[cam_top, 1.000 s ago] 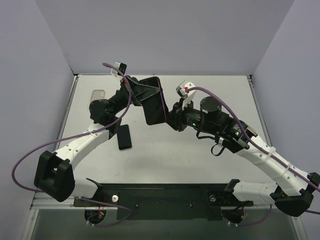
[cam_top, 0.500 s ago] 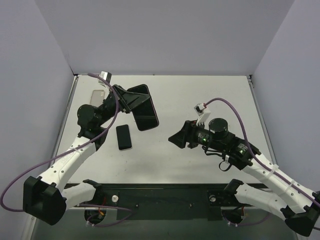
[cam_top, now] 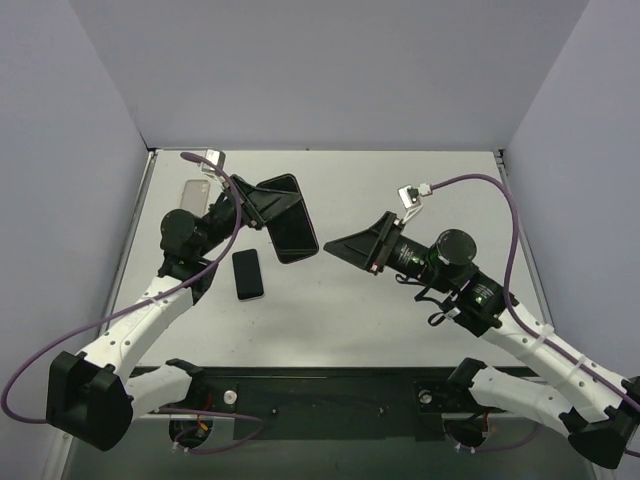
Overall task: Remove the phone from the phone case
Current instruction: Remove the phone case from the phone.
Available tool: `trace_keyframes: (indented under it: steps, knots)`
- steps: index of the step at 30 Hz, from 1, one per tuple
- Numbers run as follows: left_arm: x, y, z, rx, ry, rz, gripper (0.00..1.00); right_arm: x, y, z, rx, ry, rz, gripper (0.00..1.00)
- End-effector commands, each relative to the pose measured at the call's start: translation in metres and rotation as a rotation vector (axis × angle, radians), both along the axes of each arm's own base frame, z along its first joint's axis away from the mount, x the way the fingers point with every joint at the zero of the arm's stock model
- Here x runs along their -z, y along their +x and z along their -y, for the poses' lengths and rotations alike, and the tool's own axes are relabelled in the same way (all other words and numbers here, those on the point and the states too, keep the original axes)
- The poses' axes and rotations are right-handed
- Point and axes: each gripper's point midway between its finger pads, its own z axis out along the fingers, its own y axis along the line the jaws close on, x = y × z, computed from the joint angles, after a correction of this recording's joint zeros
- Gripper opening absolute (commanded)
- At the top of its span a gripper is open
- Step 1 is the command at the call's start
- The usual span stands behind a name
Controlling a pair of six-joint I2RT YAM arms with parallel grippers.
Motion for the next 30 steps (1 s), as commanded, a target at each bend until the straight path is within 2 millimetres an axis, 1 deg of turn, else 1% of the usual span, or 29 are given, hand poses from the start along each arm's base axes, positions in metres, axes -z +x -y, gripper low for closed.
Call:
trace_keyframes:
  steps: [1,5,7,10,23,30]
  knots:
    - [-0.029,-0.005,-0.009,-0.037,-0.064,0.081,0.00,-0.039,-0.002,-0.008,-0.055,0.153,0.037,0.38]
    - [-0.030,-0.005,-0.008,-0.027,-0.070,0.073,0.00,-0.044,0.000,-0.010,-0.054,0.179,0.038,0.34]
    - [-0.030,-0.004,-0.008,-0.027,-0.075,0.068,0.00,-0.043,0.002,-0.012,-0.056,0.178,0.032,0.33]
    - [-0.030,-0.004,-0.008,-0.017,-0.091,0.056,0.00,-0.034,0.005,-0.014,-0.051,0.166,0.017,0.32]
    - [-0.045,-0.009,-0.010,0.005,-0.142,0.073,0.00,-0.007,0.016,-0.027,-0.056,0.138,-0.036,0.31]
    - [-0.045,-0.012,-0.006,0.023,-0.139,0.069,0.00,-0.005,0.016,-0.037,-0.085,0.140,-0.047,0.31]
